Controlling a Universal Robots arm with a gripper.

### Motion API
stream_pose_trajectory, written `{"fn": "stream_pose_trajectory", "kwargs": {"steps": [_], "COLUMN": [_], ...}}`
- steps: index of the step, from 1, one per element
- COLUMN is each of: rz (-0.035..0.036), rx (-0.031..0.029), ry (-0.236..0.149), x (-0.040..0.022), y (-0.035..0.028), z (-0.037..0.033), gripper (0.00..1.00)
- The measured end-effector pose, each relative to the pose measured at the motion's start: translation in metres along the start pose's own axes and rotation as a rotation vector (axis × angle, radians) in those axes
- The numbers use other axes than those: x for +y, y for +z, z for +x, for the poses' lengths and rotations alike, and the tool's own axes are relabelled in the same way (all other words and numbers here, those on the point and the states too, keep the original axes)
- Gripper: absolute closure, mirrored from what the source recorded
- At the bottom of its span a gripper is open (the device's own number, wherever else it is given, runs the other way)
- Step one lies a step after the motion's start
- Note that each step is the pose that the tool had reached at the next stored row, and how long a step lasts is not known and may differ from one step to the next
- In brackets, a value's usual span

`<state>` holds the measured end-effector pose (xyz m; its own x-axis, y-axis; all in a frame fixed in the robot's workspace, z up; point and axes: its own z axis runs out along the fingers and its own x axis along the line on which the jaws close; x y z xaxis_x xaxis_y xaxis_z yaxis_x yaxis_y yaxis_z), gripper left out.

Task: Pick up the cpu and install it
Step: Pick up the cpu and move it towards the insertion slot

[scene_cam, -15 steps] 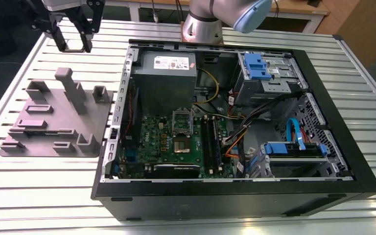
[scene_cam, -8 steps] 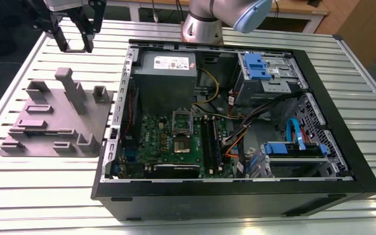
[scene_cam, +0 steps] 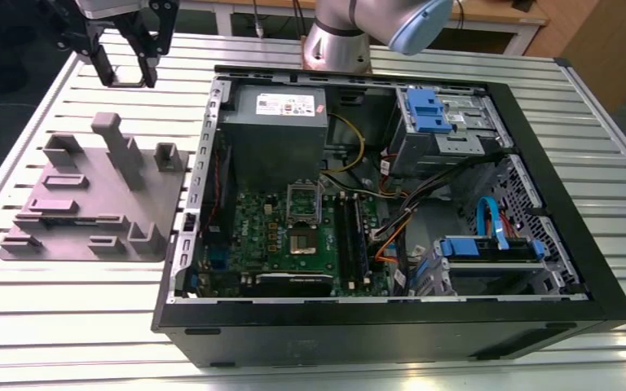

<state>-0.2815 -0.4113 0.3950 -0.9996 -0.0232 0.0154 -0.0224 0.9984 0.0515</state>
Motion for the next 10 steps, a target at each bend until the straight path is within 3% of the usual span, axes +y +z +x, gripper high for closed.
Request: {"fn": "stream_pose_trajectory", "kwargs": {"steps": [10], "rz": [0.0000], "rx": [0.0000], "ry": [0.000], "x": [-0.0001], "y": [-0.0001], "z": [-0.0026], "gripper": [0.53]}}
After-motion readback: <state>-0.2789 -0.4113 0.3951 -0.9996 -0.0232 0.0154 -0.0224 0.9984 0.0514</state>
